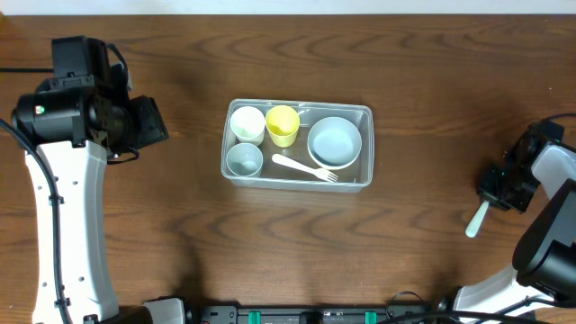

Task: Pack container
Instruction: 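Close the right gripper on the spoon handle and lift it, then carry the light blue spoon into the container and release it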

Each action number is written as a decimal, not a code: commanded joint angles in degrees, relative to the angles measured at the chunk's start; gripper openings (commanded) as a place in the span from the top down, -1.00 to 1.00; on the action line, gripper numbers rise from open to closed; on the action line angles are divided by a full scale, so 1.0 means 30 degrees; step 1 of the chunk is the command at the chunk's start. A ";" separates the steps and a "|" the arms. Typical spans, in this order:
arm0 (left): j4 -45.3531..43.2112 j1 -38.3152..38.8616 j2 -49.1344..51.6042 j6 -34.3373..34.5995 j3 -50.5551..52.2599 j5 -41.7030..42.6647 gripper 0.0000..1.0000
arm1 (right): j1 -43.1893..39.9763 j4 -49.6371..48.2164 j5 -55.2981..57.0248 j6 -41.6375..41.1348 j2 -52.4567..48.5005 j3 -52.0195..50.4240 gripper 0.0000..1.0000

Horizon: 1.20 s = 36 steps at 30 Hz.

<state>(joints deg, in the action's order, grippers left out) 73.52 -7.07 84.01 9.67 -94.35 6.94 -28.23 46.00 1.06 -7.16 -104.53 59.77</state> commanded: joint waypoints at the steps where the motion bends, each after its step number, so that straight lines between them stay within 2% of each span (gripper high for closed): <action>1: 0.0066 -0.0087 0.0073 0.0087 0.0058 -0.0029 -0.18 | 0.0182 -0.0117 -0.0022 -0.0379 -0.0590 -0.0678 0.97; 4: 0.0058 -0.0087 0.0073 0.0087 0.0058 -0.0029 -0.19 | 0.0182 -0.0058 -0.0044 -0.0780 -0.0583 -0.0656 0.97; 8: 0.0058 -0.0087 0.0073 0.0087 0.0058 -0.0029 -0.19 | 0.0189 0.0721 -0.1902 -0.0663 -0.0583 0.0124 0.97; 14: 0.0058 -0.0087 0.0073 0.0087 0.0058 -0.0029 -0.19 | 0.1100 0.4510 -0.3089 0.0576 0.0051 0.3898 0.97; 18: 0.0058 -0.0087 0.0073 0.0087 0.0058 -0.0022 -0.18 | 0.2965 0.6062 -0.4561 0.2091 0.1632 0.6564 0.97; 23: 0.0066 -0.0087 0.0073 0.0095 0.0058 -0.0022 -0.18 | 0.7286 0.6054 -0.4918 0.4554 0.4379 0.9202 0.97; 28: 0.0066 -0.0087 0.0073 0.0095 0.0058 -0.0022 -0.18 | 1.2167 0.4940 -0.4867 0.7169 0.5916 0.9872 0.97; 36: 0.0073 -0.0087 0.0073 0.0087 0.0058 -0.0022 -0.18 | 1.8593 0.3293 -0.4860 1.0542 0.5333 0.9806 0.97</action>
<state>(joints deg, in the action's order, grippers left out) 73.52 -7.07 84.01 9.67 -94.35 6.94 23.73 56.53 -13.41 18.33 -87.07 89.23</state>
